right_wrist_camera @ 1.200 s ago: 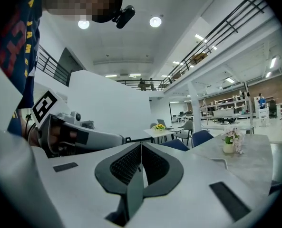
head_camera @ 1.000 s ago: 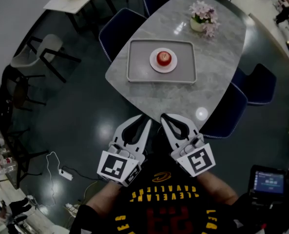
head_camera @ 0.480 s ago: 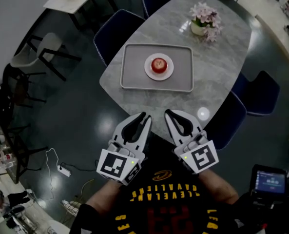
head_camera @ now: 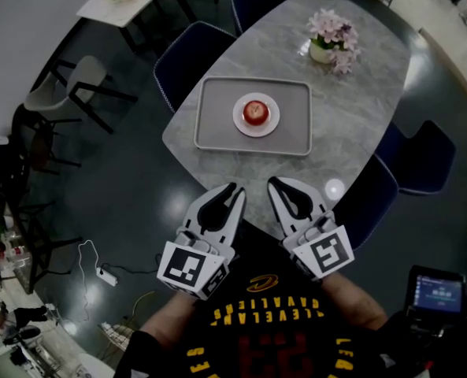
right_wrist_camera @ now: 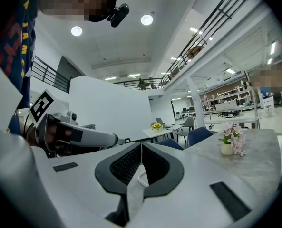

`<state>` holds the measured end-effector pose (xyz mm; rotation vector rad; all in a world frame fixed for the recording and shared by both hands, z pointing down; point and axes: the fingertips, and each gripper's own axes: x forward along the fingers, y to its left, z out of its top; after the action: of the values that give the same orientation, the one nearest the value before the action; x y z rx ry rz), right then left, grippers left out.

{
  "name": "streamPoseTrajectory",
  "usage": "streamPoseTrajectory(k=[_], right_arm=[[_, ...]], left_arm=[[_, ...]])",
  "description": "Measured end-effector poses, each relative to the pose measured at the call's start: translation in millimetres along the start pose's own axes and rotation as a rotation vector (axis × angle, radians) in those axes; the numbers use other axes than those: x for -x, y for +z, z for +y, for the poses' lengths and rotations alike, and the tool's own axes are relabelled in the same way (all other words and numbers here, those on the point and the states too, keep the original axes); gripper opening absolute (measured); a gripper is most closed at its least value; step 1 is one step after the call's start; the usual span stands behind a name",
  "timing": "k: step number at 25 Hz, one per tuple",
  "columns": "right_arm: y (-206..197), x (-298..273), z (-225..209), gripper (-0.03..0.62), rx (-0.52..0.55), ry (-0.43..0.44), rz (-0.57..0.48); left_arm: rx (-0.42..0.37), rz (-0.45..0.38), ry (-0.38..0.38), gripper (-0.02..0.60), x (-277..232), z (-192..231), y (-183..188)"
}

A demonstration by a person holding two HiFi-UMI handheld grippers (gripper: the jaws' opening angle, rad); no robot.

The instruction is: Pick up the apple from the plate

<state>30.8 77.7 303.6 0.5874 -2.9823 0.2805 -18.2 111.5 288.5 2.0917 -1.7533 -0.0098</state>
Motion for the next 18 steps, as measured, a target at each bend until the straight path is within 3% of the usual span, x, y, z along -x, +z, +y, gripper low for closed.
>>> streamPoseTrajectory(k=[9,15,18], right_arm=[[-1.6,2.3,-31.7,0.006,-0.022,-0.088,0.013],[-19.3,-4.8,-57.9,0.006,-0.096,-0.182,0.090],[-27.0,-14.7,-69.9,0.008,-0.154,-0.222,0.108]], left_arm=[[-0.034,0.029,-0.036,0.061,-32.4,7.2,-3.9],[-0.010,0.100,-0.042,0.061,-58.1,40.7,-13.1],[0.046,0.147,-0.074,0.063,-69.5,59.5,-18.3]])
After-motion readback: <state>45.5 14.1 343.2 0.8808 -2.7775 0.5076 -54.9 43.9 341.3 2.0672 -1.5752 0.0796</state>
